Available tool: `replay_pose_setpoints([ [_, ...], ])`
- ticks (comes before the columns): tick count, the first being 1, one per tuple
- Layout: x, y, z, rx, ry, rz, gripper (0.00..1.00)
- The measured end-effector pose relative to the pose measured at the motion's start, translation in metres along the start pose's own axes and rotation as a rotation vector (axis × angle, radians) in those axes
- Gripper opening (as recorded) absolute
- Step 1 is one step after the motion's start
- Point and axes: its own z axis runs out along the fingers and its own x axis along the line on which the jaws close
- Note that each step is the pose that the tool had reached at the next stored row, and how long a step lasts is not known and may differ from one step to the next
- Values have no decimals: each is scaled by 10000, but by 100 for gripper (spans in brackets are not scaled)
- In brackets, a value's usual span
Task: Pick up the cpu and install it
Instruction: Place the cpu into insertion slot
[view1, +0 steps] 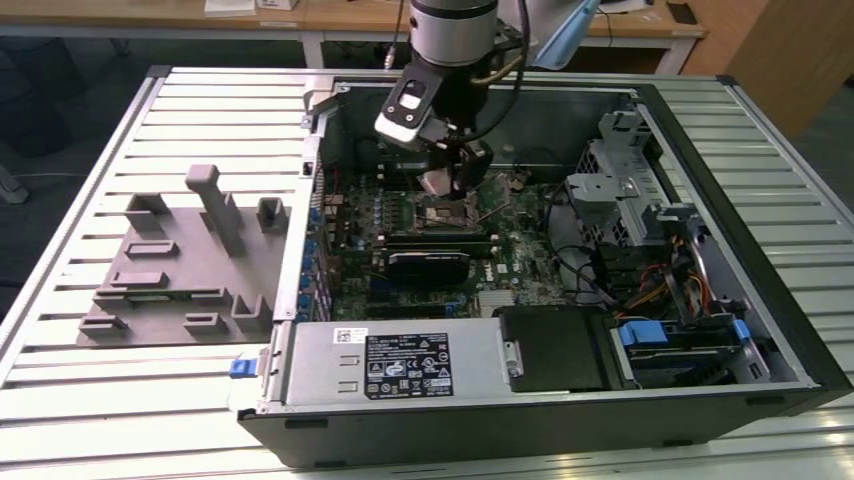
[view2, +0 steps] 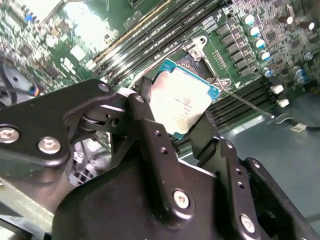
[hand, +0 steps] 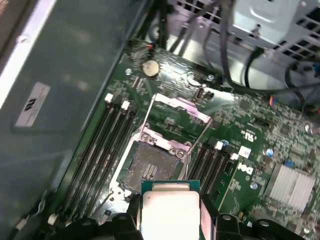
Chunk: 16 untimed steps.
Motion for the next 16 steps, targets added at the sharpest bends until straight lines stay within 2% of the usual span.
replay_pose_setpoints([
  [16,1,-4,71,56,-177,2916,55],
])
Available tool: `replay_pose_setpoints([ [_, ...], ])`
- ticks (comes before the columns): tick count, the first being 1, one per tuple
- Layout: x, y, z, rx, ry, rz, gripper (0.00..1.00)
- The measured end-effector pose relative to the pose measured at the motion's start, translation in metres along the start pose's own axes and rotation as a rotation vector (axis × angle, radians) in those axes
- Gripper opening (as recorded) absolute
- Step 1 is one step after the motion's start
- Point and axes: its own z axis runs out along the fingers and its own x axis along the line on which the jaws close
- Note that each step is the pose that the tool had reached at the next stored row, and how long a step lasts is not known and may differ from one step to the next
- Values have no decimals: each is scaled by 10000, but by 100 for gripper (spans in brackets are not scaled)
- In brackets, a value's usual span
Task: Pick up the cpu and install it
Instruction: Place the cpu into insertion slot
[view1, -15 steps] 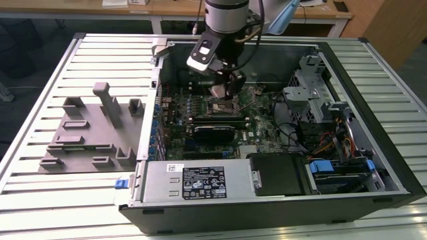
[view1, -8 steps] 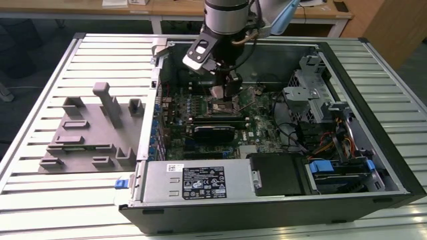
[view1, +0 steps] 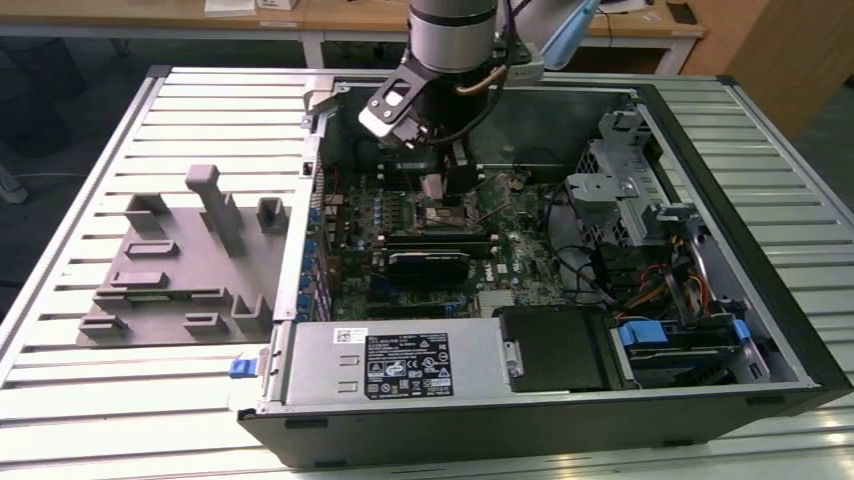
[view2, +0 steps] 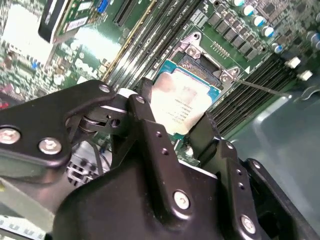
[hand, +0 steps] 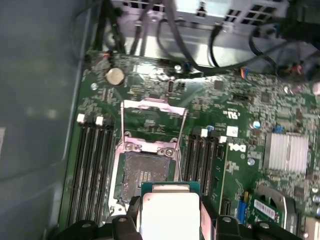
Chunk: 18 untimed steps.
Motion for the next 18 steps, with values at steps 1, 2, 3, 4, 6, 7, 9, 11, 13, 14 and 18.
replay_pose_setpoints([
  [1,0,0,6,3,-10,165,55],
  [2,0,-1,12,5,-17,292,55],
  [3,0,0,17,6,-21,361,55],
  [4,1,0,22,7,-23,385,55],
  [6,1,4,40,7,-23,399,55],
  [7,2,8,50,7,-24,400,55],
  [9,9,18,74,8,-24,399,55],
  [11,16,35,101,8,-24,400,55],
  [13,24,59,130,8,-24,400,55],
  [14,29,68,143,10,-24,399,55],
  [18,53,87,207,24,-24,403,55],
])
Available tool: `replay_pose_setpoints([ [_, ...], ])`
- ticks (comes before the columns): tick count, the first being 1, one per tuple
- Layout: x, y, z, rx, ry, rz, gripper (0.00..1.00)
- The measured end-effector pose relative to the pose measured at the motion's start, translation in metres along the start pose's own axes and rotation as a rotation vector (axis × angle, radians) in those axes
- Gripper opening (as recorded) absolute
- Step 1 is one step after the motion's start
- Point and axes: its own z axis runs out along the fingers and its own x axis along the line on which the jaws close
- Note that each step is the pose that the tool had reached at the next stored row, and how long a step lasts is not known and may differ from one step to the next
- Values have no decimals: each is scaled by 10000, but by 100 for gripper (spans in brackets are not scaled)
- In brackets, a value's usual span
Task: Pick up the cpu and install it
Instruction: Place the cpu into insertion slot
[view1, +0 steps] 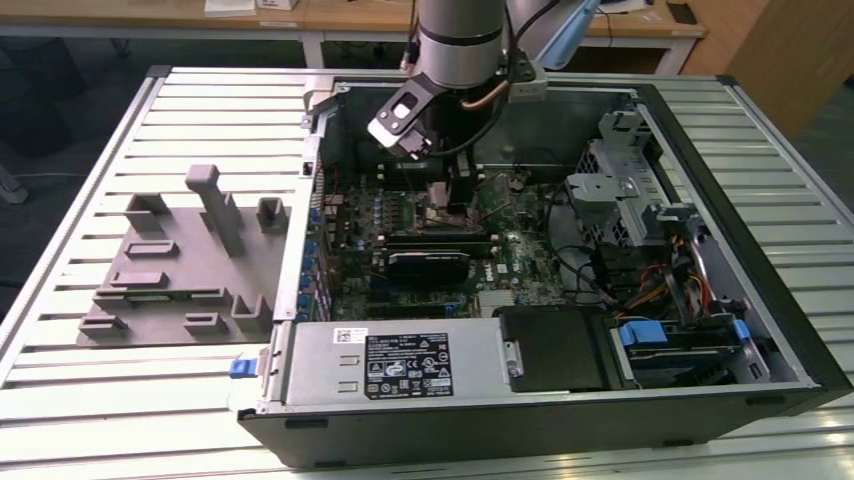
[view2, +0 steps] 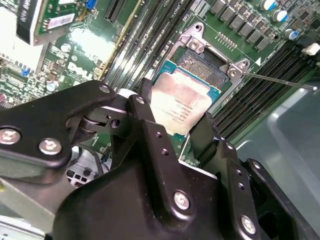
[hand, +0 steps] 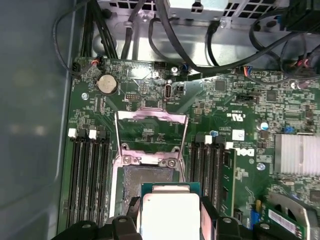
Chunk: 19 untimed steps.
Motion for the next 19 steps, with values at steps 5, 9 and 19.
replay_pose_setpoints([
  [5,49,10,78,21,-2,27,55],
  [9,91,11,127,33,-1,67,55],
  [19,111,5,223,70,-19,265,55],
])
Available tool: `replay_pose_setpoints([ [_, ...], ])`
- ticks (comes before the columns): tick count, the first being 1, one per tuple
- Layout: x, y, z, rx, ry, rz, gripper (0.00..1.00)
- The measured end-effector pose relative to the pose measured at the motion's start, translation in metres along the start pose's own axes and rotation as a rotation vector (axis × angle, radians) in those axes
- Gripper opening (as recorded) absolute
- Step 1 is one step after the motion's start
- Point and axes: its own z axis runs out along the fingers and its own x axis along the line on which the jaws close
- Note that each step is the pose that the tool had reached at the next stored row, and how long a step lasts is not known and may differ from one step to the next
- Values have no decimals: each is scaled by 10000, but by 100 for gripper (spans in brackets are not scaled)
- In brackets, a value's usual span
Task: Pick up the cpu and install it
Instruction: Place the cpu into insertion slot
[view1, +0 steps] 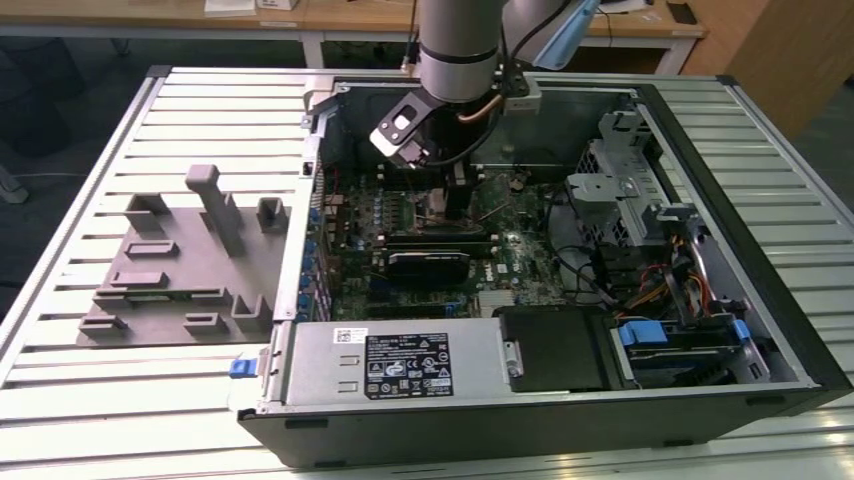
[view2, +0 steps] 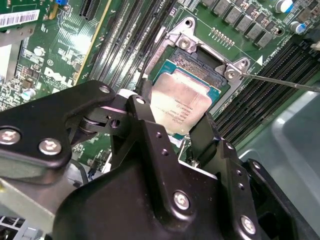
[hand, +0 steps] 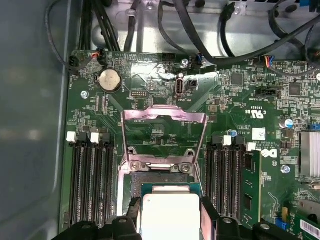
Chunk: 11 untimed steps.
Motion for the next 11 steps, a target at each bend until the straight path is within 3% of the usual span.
replay_pose_setpoints([
  [11,17,-3,84,25,0,-1,55],
])
